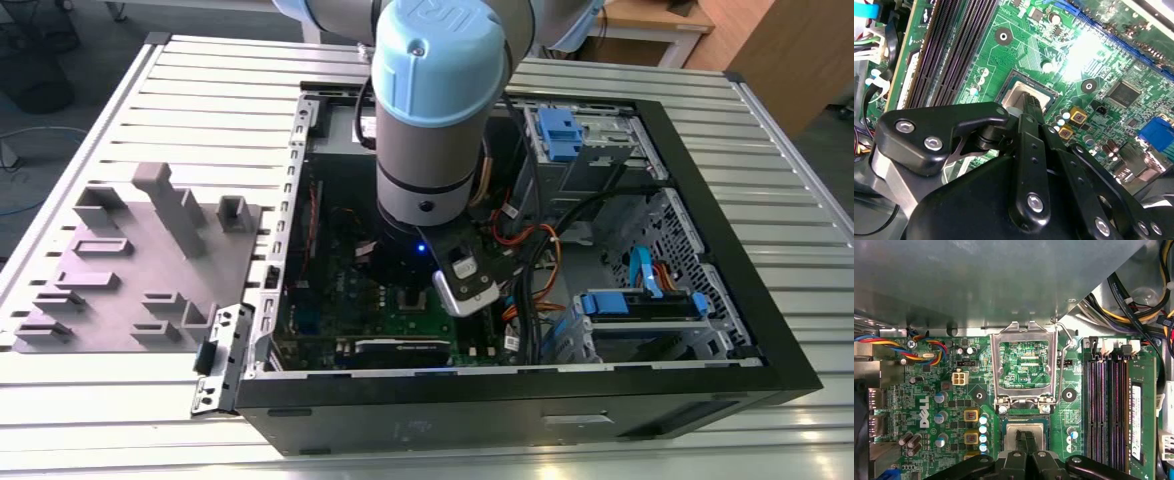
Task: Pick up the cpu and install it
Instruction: 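Place the cpu into insertion slot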
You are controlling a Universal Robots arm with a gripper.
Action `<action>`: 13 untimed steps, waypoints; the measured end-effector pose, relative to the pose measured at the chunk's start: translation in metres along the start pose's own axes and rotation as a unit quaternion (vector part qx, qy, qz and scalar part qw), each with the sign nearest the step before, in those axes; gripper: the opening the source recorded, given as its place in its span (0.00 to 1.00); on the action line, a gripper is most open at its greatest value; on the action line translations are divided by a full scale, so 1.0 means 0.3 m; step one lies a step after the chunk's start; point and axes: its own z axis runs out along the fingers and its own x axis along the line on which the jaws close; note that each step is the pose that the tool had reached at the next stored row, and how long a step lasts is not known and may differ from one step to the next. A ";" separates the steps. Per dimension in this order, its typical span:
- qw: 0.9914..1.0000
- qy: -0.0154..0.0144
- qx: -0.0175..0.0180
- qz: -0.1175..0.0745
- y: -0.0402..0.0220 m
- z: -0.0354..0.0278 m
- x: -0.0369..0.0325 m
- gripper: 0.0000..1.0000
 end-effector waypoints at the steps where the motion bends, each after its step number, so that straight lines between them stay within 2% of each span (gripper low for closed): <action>1: 1.000 0.000 0.000 0.000 0.000 0.000 0.000 0.11; 9: 1.000 0.000 0.000 0.000 0.000 0.002 0.000 0.11; 11: 1.000 0.000 -0.001 0.000 0.001 -0.004 0.000 0.11; 13: 1.000 0.000 0.000 0.000 0.000 -0.019 0.000 0.11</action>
